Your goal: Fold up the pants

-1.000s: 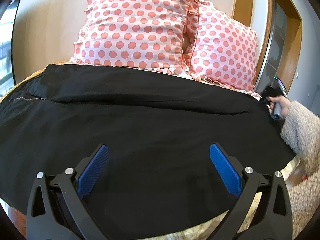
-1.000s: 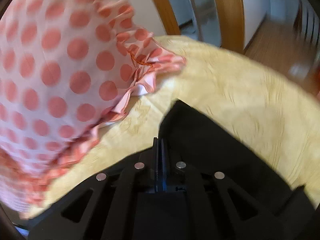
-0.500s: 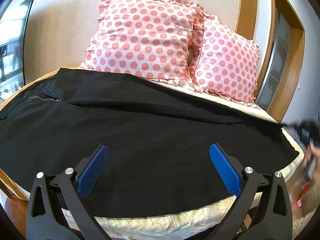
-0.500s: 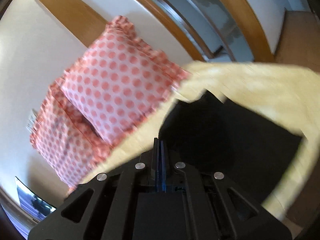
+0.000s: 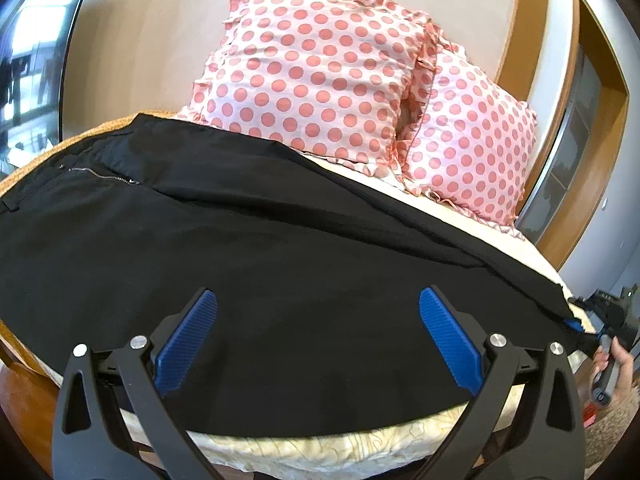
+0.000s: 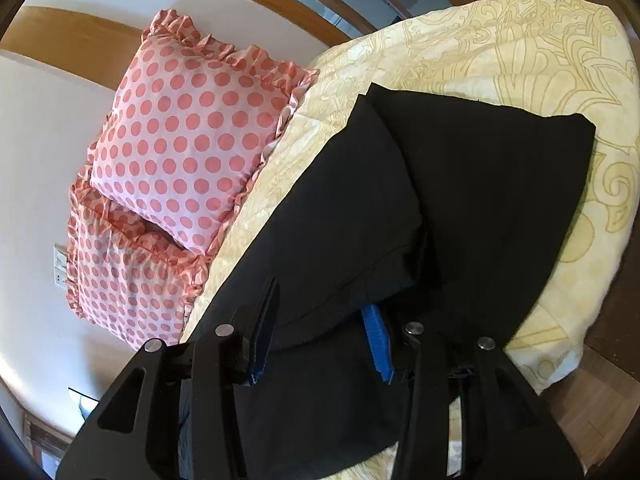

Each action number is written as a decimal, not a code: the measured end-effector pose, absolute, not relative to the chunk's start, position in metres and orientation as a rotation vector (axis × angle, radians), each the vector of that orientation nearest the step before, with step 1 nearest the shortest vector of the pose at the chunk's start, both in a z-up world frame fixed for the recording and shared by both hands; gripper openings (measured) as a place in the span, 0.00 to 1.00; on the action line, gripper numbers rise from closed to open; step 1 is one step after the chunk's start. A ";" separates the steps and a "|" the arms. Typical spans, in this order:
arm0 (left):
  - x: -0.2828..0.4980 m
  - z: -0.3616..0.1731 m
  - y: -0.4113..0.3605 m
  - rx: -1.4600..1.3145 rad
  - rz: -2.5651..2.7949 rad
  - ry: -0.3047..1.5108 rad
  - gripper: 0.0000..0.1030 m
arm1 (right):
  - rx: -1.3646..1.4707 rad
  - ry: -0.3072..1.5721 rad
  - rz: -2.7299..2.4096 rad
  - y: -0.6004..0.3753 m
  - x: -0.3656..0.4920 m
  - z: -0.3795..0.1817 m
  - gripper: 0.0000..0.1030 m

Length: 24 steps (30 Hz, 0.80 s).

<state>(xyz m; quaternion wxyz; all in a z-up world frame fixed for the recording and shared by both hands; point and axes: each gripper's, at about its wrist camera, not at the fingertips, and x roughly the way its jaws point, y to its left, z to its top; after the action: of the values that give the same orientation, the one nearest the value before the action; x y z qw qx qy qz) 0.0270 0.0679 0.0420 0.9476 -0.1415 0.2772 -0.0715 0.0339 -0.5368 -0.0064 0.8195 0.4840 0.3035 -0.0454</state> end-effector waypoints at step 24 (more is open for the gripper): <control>0.292 0.083 0.165 -0.439 0.022 0.899 0.84 | 1.003 0.412 -0.025 -0.568 0.020 0.005 0.03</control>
<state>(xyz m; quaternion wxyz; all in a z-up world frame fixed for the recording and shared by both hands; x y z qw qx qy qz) 0.2916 0.1651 0.0833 0.8774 -0.2105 0.4311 0.0105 0.0201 -0.5680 0.0047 0.8566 0.4771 0.1963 -0.0119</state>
